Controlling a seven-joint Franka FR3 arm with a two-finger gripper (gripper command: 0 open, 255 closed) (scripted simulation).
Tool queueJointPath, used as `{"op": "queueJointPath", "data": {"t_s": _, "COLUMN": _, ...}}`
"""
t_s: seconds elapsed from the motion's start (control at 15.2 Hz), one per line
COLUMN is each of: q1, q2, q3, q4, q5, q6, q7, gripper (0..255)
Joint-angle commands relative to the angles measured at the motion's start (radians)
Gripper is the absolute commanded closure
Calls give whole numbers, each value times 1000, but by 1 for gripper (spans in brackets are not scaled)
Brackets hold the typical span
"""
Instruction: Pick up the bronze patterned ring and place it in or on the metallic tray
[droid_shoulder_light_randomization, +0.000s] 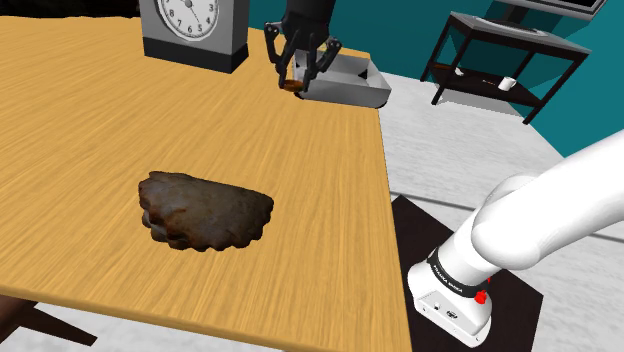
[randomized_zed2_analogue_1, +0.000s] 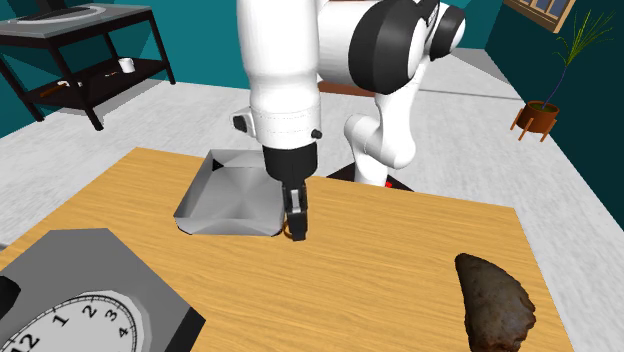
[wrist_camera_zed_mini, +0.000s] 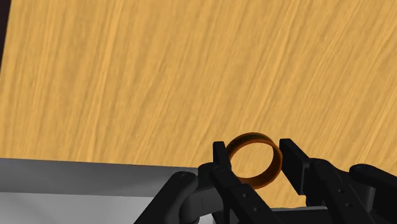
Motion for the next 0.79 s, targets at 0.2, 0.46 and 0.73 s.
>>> {"op": "queueJointPath", "data": {"t_s": 0.2, "q1": -3, "q2": 14, "q3": -3, "q4": 81, "q5": -7, "q6": -67, "q7": 9, "gripper": 255}}
{"op": "queueJointPath", "data": {"t_s": 0.46, "q1": -5, "q2": 29, "q3": -4, "q4": 149, "q5": -12, "q6": -121, "q7": 17, "gripper": 255}}
{"op": "queueJointPath", "data": {"t_s": 0.73, "q1": -7, "q2": 47, "q3": -4, "q4": 222, "q5": -18, "q6": -176, "q7": 26, "gripper": 255}}
